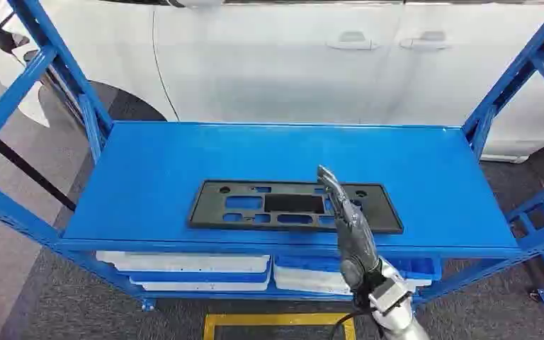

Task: Take the parts from the cabinet and place them on the table.

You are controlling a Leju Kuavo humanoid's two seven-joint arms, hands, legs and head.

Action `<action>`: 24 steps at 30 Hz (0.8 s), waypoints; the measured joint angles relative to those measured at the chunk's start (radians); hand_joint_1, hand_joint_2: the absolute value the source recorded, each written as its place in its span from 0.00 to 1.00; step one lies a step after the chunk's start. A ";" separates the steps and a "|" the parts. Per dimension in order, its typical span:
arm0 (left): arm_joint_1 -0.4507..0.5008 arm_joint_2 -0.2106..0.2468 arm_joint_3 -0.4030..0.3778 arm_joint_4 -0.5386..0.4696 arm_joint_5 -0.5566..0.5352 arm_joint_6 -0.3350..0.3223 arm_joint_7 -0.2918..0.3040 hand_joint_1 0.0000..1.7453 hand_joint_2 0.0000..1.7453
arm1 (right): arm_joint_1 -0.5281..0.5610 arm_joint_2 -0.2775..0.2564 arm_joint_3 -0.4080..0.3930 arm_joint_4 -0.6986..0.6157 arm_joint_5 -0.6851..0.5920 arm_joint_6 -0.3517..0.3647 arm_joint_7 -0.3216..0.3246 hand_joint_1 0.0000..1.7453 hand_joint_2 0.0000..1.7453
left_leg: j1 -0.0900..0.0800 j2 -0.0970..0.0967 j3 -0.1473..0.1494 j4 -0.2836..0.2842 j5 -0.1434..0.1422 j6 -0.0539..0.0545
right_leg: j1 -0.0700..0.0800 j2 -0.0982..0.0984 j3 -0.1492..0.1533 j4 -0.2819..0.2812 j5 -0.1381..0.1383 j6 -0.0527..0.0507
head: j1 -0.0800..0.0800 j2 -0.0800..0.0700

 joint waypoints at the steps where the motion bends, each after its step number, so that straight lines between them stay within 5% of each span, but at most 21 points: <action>1: -0.001 0.002 -0.005 0.000 0.000 0.002 0.018 0.00 0.00 | 0.006 0.001 0.000 0.008 0.076 -0.083 0.007 0.00 0.00 | 0.003 0.002 -0.004 0.010 -0.012 -0.004 | -0.006 0.000 0.014 -0.011 0.001 -0.003 | 0.000 0.000; 3: -0.001 0.002 -0.010 0.000 0.000 0.007 0.031 0.00 0.00 | 0.014 0.001 -0.004 0.024 0.209 -0.228 0.025 0.00 0.00 | 0.005 0.003 -0.048 0.103 -0.061 -0.013 | -0.006 -0.002 0.023 -0.015 -0.004 -0.013 | 0.000 0.000; 4: 0.000 0.002 -0.013 0.000 0.000 0.007 0.033 0.00 0.00 | 0.023 0.002 -0.008 0.033 0.287 -0.306 0.042 0.00 1.00 | 0.008 0.003 -0.088 0.174 -0.098 -0.020 | -0.005 -0.003 0.023 -0.015 -0.007 -0.016 | 0.000 0.000; 6: 0.005 0.004 -0.016 0.000 0.000 0.006 0.030 0.00 0.00 | 0.044 0.000 -0.023 0.050 0.380 -0.405 0.062 0.00 1.00 | 0.010 0.003 -0.161 0.290 -0.141 -0.026 | -0.004 -0.003 0.024 -0.015 -0.011 -0.017 | 0.000 0.000; 7: 0.008 0.005 -0.016 0.000 0.000 0.003 0.028 0.00 0.00 | 0.056 0.000 -0.031 0.056 0.405 -0.436 0.068 0.00 1.00 | 0.010 0.003 -0.170 0.290 -0.128 -0.025 | -0.005 -0.002 0.026 -0.014 -0.013 -0.016 | 0.000 0.000; 8: 0.010 0.007 -0.016 0.000 0.000 0.001 0.026 0.00 0.00 | 0.068 -0.001 -0.037 0.061 0.427 -0.461 0.072 0.00 1.00 | 0.010 0.003 -0.156 0.245 -0.091 -0.023 | -0.005 -0.001 0.029 -0.014 -0.015 -0.014 | 0.000 0.000; 10: 0.009 0.010 -0.016 0.000 0.000 -0.003 0.022 0.00 0.00 | 0.087 -0.005 -0.053 0.069 0.463 -0.496 0.075 0.00 1.00 | 0.011 0.003 -0.082 0.067 0.018 -0.019 | -0.006 0.000 0.040 -0.013 -0.022 -0.009 | 0.000 0.000; 11: 0.009 0.010 -0.016 0.000 0.000 -0.003 0.021 0.00 0.00 | 0.093 -0.007 -0.059 0.072 0.469 -0.501 0.076 0.00 1.00 | 0.010 0.003 -0.057 0.001 0.042 -0.013 | -0.006 0.000 0.043 -0.013 -0.024 -0.005 | 0.000 0.000; 12: 0.006 0.010 -0.016 0.000 0.000 -0.004 0.021 0.00 0.00 | 0.096 -0.008 -0.061 0.074 0.471 -0.502 0.077 0.00 1.00 | 0.003 0.004 -0.061 -0.005 0.010 -0.008 | -0.002 0.001 0.042 -0.010 -0.024 -0.001 | 0.000 0.000; 13: 0.007 0.011 -0.016 0.000 0.000 -0.004 0.018 0.00 0.00 | 0.098 -0.010 -0.065 0.078 0.474 -0.505 0.077 0.00 1.00 | 0.002 0.004 -0.062 0.000 0.009 0.000 | -0.001 0.001 0.036 -0.010 -0.024 0.006 | 0.000 0.000; 14: 0.010 0.011 -0.016 0.000 0.000 -0.004 0.018 0.00 0.00 | 0.100 -0.010 -0.068 0.081 0.476 -0.506 0.078 0.00 0.00 | 0.002 0.004 -0.061 0.000 0.036 0.007 | -0.002 0.002 0.039 -0.009 -0.025 0.012 | 0.000 0.000; 16: 0.012 0.010 -0.016 0.000 0.000 -0.004 0.018 0.00 0.00 | 0.105 -0.015 -0.075 0.085 0.493 -0.515 0.082 0.00 0.00 | 0.010 0.006 -0.054 -0.010 0.045 0.021 | 0.001 0.002 0.040 -0.007 -0.030 0.025 | 0.000 0.000; 17: 0.010 0.010 -0.016 0.000 0.000 -0.004 0.017 0.00 0.00 | 0.107 -0.019 -0.080 0.087 0.519 -0.525 0.091 0.00 1.00 | 0.010 0.007 -0.054 -0.012 0.048 0.026 | -0.004 0.001 0.033 0.013 -0.049 0.030 | 0.000 0.000; 20: 0.009 0.010 -0.016 0.000 0.000 -0.007 0.015 0.00 0.00 | 0.114 -0.029 -0.086 0.098 0.608 -0.547 0.114 0.00 1.00 | 0.008 0.008 -0.056 -0.012 0.047 0.033 | -0.009 -0.001 -0.065 0.225 -0.162 0.038 | 0.000 0.000; 21: 0.009 0.010 -0.016 0.000 0.000 -0.007 0.014 0.00 0.00 | 0.118 -0.036 -0.087 0.108 0.626 -0.549 0.115 0.00 1.00 | 0.007 0.008 -0.057 -0.012 0.047 0.034 | -0.010 -0.001 -0.099 0.295 -0.181 0.041 | 0.000 0.000; 23: 0.010 0.010 -0.016 0.000 0.000 -0.007 0.013 0.00 0.00 | 0.121 -0.042 -0.087 0.119 0.638 -0.548 0.116 0.00 1.00 | 0.007 0.008 -0.056 -0.012 0.046 0.033 | -0.011 -0.001 -0.108 0.309 -0.173 0.042 | 0.000 0.000; 24: 0.009 0.010 -0.016 0.000 0.000 -0.007 0.011 0.00 0.00 | 0.122 -0.047 -0.087 0.129 0.651 -0.548 0.117 0.00 1.00 | 0.007 0.008 -0.055 -0.012 0.046 0.033 | -0.013 -0.002 -0.094 0.277 -0.144 0.042 | 0.000 0.000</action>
